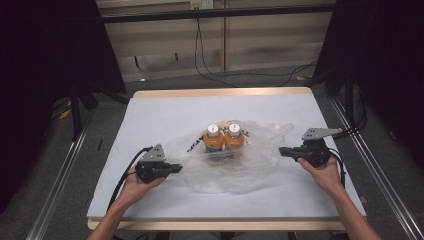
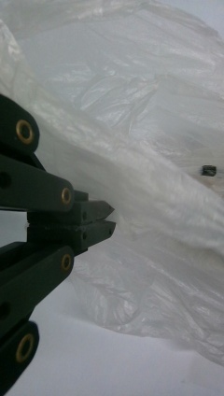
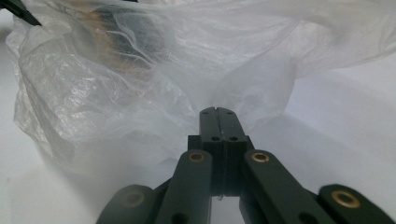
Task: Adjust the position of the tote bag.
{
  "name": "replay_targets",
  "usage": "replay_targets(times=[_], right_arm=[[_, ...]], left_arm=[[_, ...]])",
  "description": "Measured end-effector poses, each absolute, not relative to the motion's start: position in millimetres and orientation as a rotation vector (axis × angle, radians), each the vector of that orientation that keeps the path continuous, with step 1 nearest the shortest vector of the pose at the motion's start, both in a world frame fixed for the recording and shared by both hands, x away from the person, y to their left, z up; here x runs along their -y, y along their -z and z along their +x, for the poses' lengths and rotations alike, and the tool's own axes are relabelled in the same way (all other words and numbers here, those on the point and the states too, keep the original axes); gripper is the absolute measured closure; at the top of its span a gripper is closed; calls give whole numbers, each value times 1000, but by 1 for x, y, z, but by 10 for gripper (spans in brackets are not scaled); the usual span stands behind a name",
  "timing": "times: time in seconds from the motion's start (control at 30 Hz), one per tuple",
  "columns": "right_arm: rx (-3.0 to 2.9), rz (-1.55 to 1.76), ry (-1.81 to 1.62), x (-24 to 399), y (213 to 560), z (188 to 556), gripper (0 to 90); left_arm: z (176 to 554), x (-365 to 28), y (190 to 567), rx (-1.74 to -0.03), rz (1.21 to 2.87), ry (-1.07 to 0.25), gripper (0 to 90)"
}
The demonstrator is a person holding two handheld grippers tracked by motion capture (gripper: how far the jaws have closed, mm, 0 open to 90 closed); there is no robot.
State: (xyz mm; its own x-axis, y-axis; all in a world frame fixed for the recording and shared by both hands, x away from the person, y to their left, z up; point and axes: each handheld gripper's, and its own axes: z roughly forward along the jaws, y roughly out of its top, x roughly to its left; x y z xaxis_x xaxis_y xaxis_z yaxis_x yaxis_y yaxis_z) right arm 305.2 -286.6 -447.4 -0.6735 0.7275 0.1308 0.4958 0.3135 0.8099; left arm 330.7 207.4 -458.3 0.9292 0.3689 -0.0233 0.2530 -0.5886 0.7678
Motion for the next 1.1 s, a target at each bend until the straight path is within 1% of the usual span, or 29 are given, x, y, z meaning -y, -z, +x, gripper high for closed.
replay_targets(times=[0.03, 0.1, 0.6, 0.63, 0.77, 1.03, 1.07, 1.1], right_arm=[[-2330, 1114, -1287, 287, 449, 306, 900], [-2332, 1127, -1271, 287, 452, 307, 900], [-2405, 1179, -1085, 285, 480, 319, 900], [-2403, 1190, -1090, 286, 481, 319, 900], [-2399, 1212, -1075, 288, 484, 320, 900], [-2370, 1219, -1033, 285, 482, 316, 900], [-2370, 1204, -1041, 285, 481, 316, 893], [-2357, 1210, -1070, 285, 479, 315, 816]], left_arm=[[331, -207, 459, -435, 2236, -171, 900], [331, -207, 460, -456, 2247, -205, 900], [340, -211, 480, -500, 2300, -131, 900], [339, -212, 479, -506, 2311, -152, 900], [335, -211, 479, -499, 2317, -188, 900], [334, -211, 478, -511, 2299, -150, 900], [333, -209, 478, -500, 2286, -127, 897], [332, -208, 476, -496, 2276, -120, 881]])
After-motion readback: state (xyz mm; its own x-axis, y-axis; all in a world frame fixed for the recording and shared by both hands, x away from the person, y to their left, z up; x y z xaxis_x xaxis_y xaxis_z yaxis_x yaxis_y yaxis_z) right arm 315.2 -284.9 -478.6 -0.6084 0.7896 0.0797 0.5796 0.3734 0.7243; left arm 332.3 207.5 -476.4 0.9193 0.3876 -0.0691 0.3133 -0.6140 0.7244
